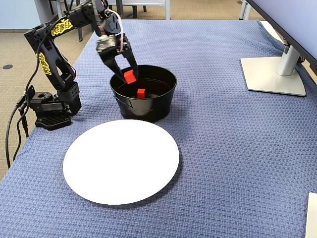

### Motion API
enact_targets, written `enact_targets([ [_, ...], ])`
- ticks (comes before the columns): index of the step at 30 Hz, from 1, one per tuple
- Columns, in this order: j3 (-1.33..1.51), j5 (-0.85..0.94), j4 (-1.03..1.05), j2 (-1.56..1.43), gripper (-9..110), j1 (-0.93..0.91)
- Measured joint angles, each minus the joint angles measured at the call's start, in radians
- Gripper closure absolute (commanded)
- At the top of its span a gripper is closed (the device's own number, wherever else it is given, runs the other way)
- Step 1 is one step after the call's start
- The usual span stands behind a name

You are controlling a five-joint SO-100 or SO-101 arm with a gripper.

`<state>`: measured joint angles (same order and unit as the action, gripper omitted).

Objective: Pick up the red cubes from the white plate and place them in the black recipient

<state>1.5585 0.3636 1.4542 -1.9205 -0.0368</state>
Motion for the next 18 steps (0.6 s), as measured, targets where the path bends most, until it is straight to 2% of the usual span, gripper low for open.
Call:
enact_targets([
  [2, 0.058, -0.006, -0.041, -0.003, 62, 0.077],
  [7, 0.098, -0.032, -0.066, -0.034, 61, 0.186],
  [9, 0.098, -0.032, -0.057, -0.061, 66, 0.176],
  [12, 0.098, -0.031, -0.021, -0.101, 82, 0.153],
  [18, 0.175, -0.017, -0.009, -0.227, 86, -0.051],
])
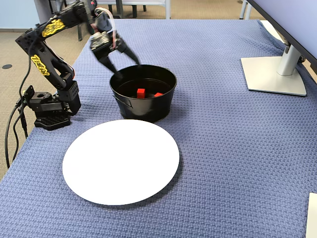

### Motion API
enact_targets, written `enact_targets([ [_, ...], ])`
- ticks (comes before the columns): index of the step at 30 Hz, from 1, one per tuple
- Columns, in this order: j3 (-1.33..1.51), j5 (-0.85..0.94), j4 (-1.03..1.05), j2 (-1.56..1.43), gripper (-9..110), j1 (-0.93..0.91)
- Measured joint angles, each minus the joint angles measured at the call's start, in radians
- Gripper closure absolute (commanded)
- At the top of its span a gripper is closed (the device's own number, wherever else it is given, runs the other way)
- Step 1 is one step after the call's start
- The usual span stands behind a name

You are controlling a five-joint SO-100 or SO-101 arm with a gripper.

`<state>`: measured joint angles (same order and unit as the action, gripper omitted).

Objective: Pick up the red cubes from the white plate and place them in the black recipient

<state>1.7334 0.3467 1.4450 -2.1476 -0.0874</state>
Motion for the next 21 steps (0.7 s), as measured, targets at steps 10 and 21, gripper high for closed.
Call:
enact_targets([
  [10, 0.528, 0.006, -0.084, -0.339, 91, -0.121],
  [21, 0.934, -0.011, -0.173, -0.638, 95, -0.091],
])
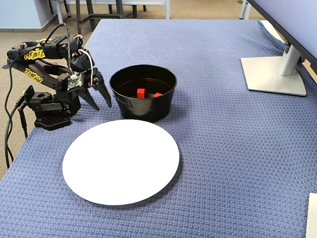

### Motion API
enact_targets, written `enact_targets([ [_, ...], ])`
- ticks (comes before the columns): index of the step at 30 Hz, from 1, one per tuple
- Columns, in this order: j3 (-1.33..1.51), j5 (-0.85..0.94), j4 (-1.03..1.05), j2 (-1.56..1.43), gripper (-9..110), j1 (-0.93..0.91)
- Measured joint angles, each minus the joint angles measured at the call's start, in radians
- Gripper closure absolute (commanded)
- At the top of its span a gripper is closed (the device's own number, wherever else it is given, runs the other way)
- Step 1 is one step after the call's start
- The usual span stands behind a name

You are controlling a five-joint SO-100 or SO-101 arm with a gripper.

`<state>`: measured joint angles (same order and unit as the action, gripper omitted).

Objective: Pick up the red cubes from the white plate and place them in the black recipient

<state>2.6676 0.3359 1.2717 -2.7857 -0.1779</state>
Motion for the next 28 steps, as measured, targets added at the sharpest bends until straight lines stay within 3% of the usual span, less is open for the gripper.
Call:
enact_targets([
  [20, 0.153, -0.025, -0.043, -0.112, 95, 0.055],
  [28, 0.155, -0.097, -0.089, -0.095, 95, -0.063],
])
